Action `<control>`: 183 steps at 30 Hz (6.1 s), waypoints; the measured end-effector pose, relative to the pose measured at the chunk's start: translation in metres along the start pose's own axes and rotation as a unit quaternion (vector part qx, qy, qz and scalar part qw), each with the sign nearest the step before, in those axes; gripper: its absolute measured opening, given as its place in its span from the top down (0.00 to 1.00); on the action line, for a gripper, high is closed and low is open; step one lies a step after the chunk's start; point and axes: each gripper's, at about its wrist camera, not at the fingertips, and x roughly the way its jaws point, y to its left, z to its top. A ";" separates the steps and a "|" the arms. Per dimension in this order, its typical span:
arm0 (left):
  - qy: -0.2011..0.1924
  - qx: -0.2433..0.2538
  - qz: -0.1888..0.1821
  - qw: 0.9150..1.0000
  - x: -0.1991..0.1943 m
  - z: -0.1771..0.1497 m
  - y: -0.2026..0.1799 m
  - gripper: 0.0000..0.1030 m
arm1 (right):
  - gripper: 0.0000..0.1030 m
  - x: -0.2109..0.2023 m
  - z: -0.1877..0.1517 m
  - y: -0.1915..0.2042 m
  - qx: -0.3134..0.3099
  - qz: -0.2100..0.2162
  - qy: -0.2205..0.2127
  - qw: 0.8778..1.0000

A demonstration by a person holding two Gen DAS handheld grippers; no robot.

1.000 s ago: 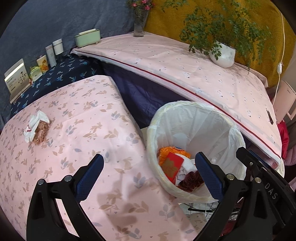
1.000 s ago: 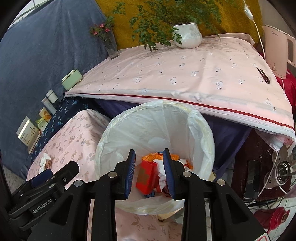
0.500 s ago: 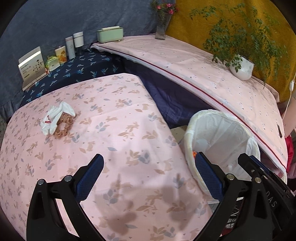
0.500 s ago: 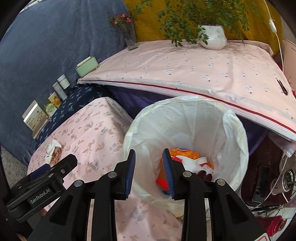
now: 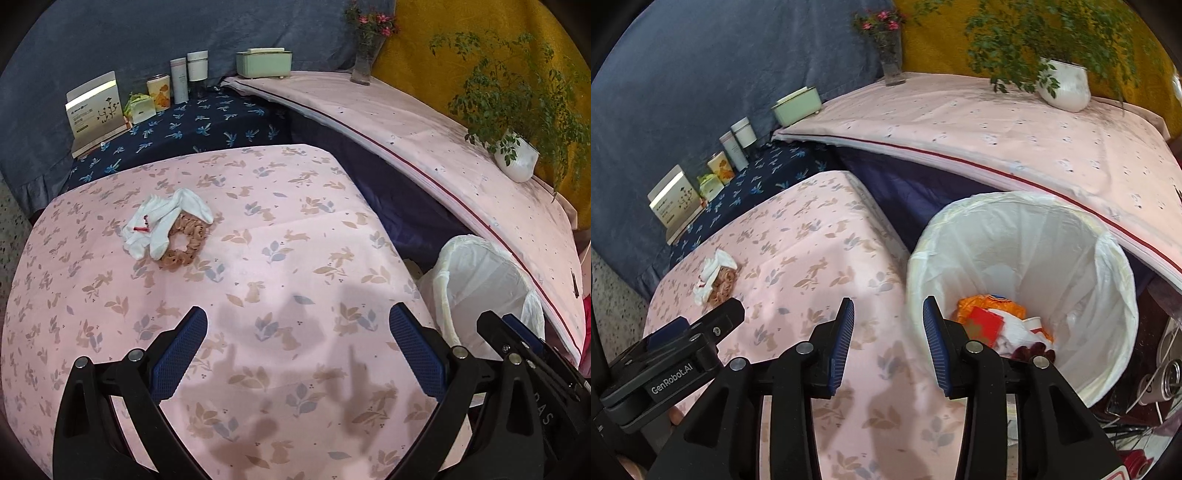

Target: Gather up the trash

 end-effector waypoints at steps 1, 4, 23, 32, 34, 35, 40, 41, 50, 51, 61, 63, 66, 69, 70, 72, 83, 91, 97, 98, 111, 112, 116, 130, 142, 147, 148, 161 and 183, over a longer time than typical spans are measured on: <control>0.000 -0.004 0.003 1.000 0.001 0.001 0.006 0.08 | 0.61 0.003 0.000 0.006 -0.005 0.002 0.002 1.000; 0.002 -0.017 0.014 1.000 0.005 0.002 0.028 0.08 | 0.60 0.012 0.000 0.025 -0.021 0.008 0.010 1.000; 0.013 -0.072 0.082 0.994 0.051 0.036 0.158 0.08 | 0.55 0.104 0.001 0.153 -0.099 0.055 0.072 0.991; 0.020 -0.075 0.068 0.995 0.085 0.067 0.183 0.08 | 0.55 0.146 0.010 0.203 -0.120 0.077 0.084 0.986; 0.023 -0.068 0.065 0.995 0.094 0.073 0.184 0.08 | 0.55 0.154 0.011 0.210 -0.123 0.080 0.087 0.985; 0.025 -0.066 0.064 0.995 0.099 0.075 0.185 0.09 | 0.55 0.159 0.011 0.214 -0.125 0.081 0.088 0.985; 0.043 -0.073 0.052 0.995 0.120 0.076 0.191 0.18 | 0.58 0.177 0.011 0.224 -0.128 0.080 0.096 0.984; 0.047 -0.076 0.049 0.995 0.124 0.075 0.193 0.21 | 0.58 0.179 0.011 0.226 -0.129 0.079 0.095 0.984; 0.048 -0.065 0.024 0.996 0.126 0.067 0.185 0.54 | 0.91 0.180 0.007 0.223 -0.144 0.067 0.080 0.984; 0.048 -0.062 0.023 0.997 0.125 0.066 0.182 0.57 | 0.92 0.179 0.007 0.219 -0.139 0.070 0.082 0.984; 0.061 -0.053 0.014 0.997 0.105 0.032 0.151 0.76 | 0.93 0.148 -0.011 0.170 -0.110 0.058 0.081 0.989; 0.063 -0.049 0.010 0.997 0.099 0.025 0.142 0.77 | 0.93 0.139 -0.016 0.158 -0.103 0.051 0.082 0.990; 0.065 -0.044 0.006 0.997 0.089 0.012 0.128 0.80 | 0.93 0.125 -0.025 0.137 -0.094 0.043 0.082 0.991; 0.069 -0.045 0.000 0.997 0.079 0.000 0.115 0.82 | 0.93 0.109 -0.032 0.114 -0.083 0.030 0.081 0.993; 0.070 -0.045 -0.001 0.997 0.077 -0.004 0.111 0.83 | 0.93 0.103 -0.034 0.104 -0.077 0.024 0.079 0.994; 0.073 -0.042 -0.001 0.996 0.071 -0.011 0.101 0.84 | 0.93 0.094 -0.036 0.087 -0.065 0.013 0.076 0.995; 0.062 0.008 -0.030 0.998 0.035 -0.030 0.026 0.86 | 0.93 0.037 -0.034 0.015 -0.016 -0.010 0.039 0.999; 0.052 0.048 -0.048 0.996 0.017 -0.033 -0.027 0.86 | 0.93 0.008 -0.028 -0.028 0.012 -0.021 0.014 1.000; 0.039 0.077 -0.058 0.995 0.006 -0.029 -0.064 0.86 | 0.93 -0.013 -0.018 -0.060 0.039 -0.024 -0.008 0.999; 0.036 0.082 -0.061 0.994 0.004 -0.028 -0.070 0.86 | 0.93 -0.016 -0.016 -0.066 0.044 -0.025 -0.012 0.999; 0.028 0.135 -0.082 0.987 -0.002 -0.023 -0.140 0.85 | 0.93 -0.033 -0.012 -0.126 0.094 -0.041 -0.028 0.994; 0.029 0.137 -0.085 0.986 -0.001 -0.023 -0.145 0.85 | 0.93 -0.033 -0.013 -0.130 0.097 -0.042 -0.029 0.994; 0.032 0.147 -0.092 0.984 0.001 -0.025 -0.159 0.85 | 0.93 -0.035 -0.014 -0.146 0.109 -0.046 -0.029 0.993; 0.038 0.153 -0.088 0.984 0.012 -0.030 -0.184 0.61 | 0.90 -0.032 -0.018 -0.171 0.131 -0.056 -0.025 0.990; 0.036 0.139 -0.073 0.987 0.017 -0.029 -0.170 0.50 | 0.87 -0.024 -0.015 -0.155 0.115 -0.051 -0.020 0.992; 0.039 0.133 -0.070 0.988 0.019 -0.032 -0.164 0.50 | 0.87 -0.022 -0.015 -0.148 0.108 -0.048 -0.016 0.993; 0.039 0.132 -0.069 0.988 0.019 -0.033 -0.162 0.50 | 0.87 -0.021 -0.016 -0.146 0.106 -0.048 -0.015 0.993; 0.035 0.122 -0.057 0.990 0.013 -0.039 -0.147 0.44 | 0.76 -0.024 -0.021 -0.132 0.089 -0.054 -0.008 0.995; 0.038 0.104 -0.033 0.993 0.003 -0.059 -0.114 0.35 | 0.51 -0.034 -0.041 -0.104 0.043 -0.080 -0.003 0.996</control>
